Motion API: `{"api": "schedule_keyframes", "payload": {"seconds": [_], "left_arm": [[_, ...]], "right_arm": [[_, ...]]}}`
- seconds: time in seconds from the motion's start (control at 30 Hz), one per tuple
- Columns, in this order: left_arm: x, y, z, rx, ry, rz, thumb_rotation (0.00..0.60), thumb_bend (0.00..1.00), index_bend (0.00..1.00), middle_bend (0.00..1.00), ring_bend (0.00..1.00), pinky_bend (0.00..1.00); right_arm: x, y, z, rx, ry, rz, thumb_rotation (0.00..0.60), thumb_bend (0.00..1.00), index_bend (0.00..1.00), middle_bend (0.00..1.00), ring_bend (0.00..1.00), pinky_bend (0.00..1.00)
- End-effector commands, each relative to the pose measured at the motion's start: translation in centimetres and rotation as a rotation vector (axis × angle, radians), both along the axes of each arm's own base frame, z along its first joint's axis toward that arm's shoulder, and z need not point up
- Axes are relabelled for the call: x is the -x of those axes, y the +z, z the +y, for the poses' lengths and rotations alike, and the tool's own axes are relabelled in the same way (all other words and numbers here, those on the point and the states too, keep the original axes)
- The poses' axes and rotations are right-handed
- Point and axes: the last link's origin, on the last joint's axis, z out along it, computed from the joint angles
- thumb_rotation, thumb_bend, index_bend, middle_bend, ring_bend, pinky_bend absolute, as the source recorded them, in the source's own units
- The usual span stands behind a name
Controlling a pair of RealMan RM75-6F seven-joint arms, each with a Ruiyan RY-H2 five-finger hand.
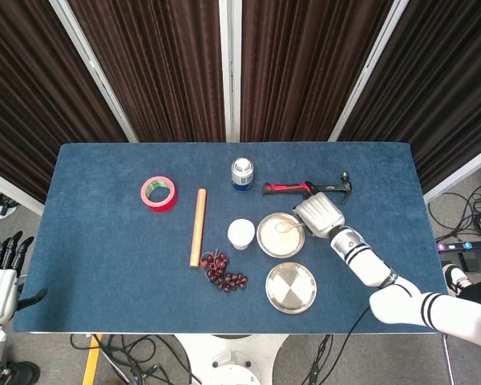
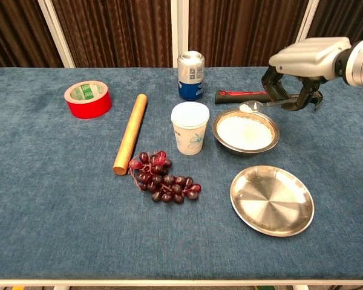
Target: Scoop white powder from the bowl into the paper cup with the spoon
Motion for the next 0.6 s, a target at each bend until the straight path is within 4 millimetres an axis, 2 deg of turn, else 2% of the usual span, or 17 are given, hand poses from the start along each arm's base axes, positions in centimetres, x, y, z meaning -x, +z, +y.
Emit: {"api": "schedule_keyframes", "payload": {"seconds": [0.03,0.33,0.6], "left_arm": [[0.0,0.0,-0.1,-0.001,0.001,0.001,0.600,0.10,0.14,0.10,0.05,0.04],[0.3,-0.1,-0.2,-0.001,0.001,-0.005,0.600,0.10,0.14,0.10,0.05,0.04],[0.7,-0.3,-0.5,-0.004,0.010,-0.020,0.600,0.10,0.14,0.10,0.05,0.04]], "right_arm": [[-1.8,0.6,-0.1,-0.017,0.033,-0.008,0.600,0.33,0.63,0.61,0.25,0.00],[-6.7,-0.4,-0.1,-0.051,0.176,0.074,0.600,0.33,0.63,0.61,0.25,0.00],[-9.8,-3.2,0.4,-0.022,0.294,0.207,0.600,0.33,0.63,0.61,0.25,0.00]]}}
